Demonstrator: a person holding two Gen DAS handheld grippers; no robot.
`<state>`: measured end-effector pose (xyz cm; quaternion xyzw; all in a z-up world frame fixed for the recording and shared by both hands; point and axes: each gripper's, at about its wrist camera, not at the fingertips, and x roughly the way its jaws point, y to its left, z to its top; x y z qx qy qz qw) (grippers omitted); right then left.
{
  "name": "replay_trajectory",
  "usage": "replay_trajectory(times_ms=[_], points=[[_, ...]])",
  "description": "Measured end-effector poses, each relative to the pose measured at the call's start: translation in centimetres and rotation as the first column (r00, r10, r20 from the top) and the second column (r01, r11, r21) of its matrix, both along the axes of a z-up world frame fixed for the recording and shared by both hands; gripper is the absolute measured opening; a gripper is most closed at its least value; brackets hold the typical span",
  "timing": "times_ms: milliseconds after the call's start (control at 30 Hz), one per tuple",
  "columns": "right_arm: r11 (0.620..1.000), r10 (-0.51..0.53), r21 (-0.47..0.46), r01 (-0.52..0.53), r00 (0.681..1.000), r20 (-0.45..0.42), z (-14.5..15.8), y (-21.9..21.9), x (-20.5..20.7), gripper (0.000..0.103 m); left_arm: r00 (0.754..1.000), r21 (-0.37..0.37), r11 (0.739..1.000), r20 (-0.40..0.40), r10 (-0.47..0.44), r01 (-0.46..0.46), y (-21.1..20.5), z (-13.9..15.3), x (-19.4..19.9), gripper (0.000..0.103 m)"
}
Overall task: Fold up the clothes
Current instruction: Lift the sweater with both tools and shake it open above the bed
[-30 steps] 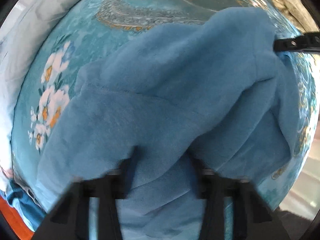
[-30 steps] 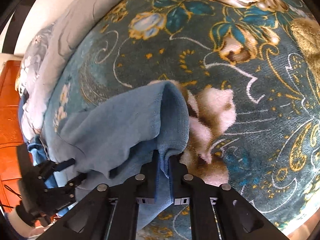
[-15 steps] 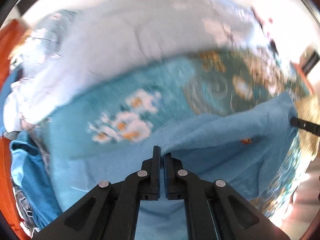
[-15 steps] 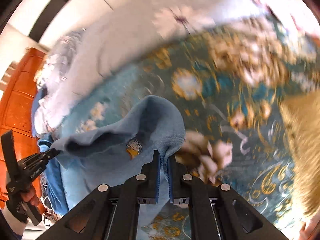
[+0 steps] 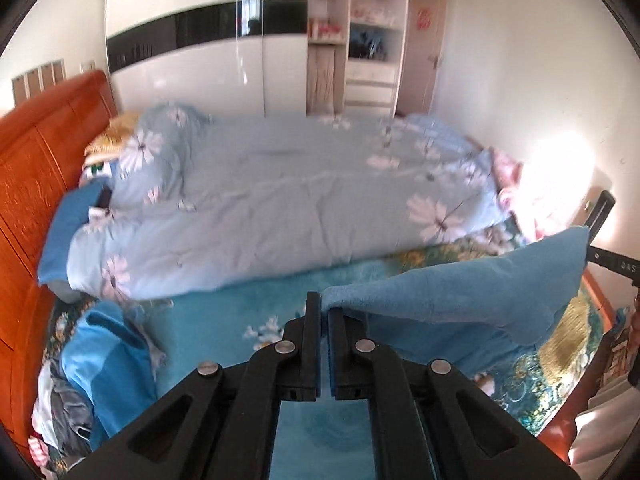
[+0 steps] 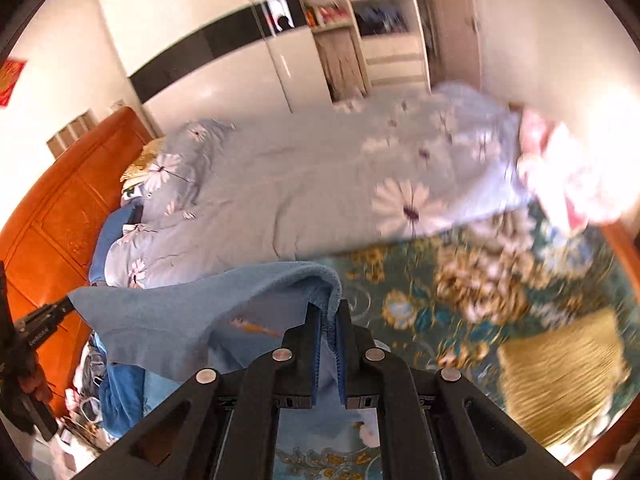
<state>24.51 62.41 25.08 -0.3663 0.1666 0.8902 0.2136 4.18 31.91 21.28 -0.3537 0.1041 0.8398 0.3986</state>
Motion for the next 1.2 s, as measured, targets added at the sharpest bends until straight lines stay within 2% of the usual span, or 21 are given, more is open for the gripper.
replay_trajectory(times_ms=[67, 167, 300, 400, 600, 833, 1033, 1200], points=[[0.999, 0.007, 0.039, -0.006, 1.000, -0.021, 2.1, -1.4, 0.8, 0.007, 1.000, 0.021, 1.000, -0.025, -0.015, 0.015, -1.6, 1.1, 1.3, 0.003], [0.998, 0.010, 0.061, -0.008, 0.999, -0.031, 3.3, -3.1, 2.3, 0.007, 0.999, 0.021, 0.999, -0.036, -0.032, 0.032, -3.4, 1.3, 3.1, 0.003], [0.996, 0.018, 0.093, -0.014, 0.999, -0.041, 4.6, -5.3, 4.6, 0.007, 0.999, 0.042, 0.998, 0.016, -0.043, 0.042, -6.1, 1.0, 5.5, 0.003], [0.993, 0.022, 0.115, -0.017, 0.999, -0.040, 5.4, -7.0, 6.9, 0.007, 0.997, 0.059, 0.996, 0.019, -0.071, 0.070, -8.4, 1.7, 8.1, 0.003], [0.993, 0.013, 0.114, -0.014, 1.000, 0.011, 5.0, -9.7, 10.5, 0.007, 0.989, 0.014, 0.992, 0.084, -0.125, 0.124, -11.4, 0.8, 10.9, 0.003], [0.999, 0.001, 0.043, -0.007, 0.990, 0.141, 0.3, -8.6, 9.1, 0.007, 0.979, -0.069, 0.993, 0.186, -0.081, 0.095, -9.3, -4.0, 9.1, 0.003], [1.000, 0.027, -0.021, -0.023, 0.972, 0.233, -5.5, -4.6, 2.5, 0.007, 0.958, -0.153, 0.988, 0.285, 0.024, 0.021, -5.5, -9.4, 4.1, 0.003], [0.994, 0.076, -0.093, -0.050, 0.952, 0.298, -10.3, -0.6, -3.5, 0.007, 0.929, -0.242, 0.970, 0.351, 0.115, -0.029, -1.9, -13.8, -0.3, 0.003]])
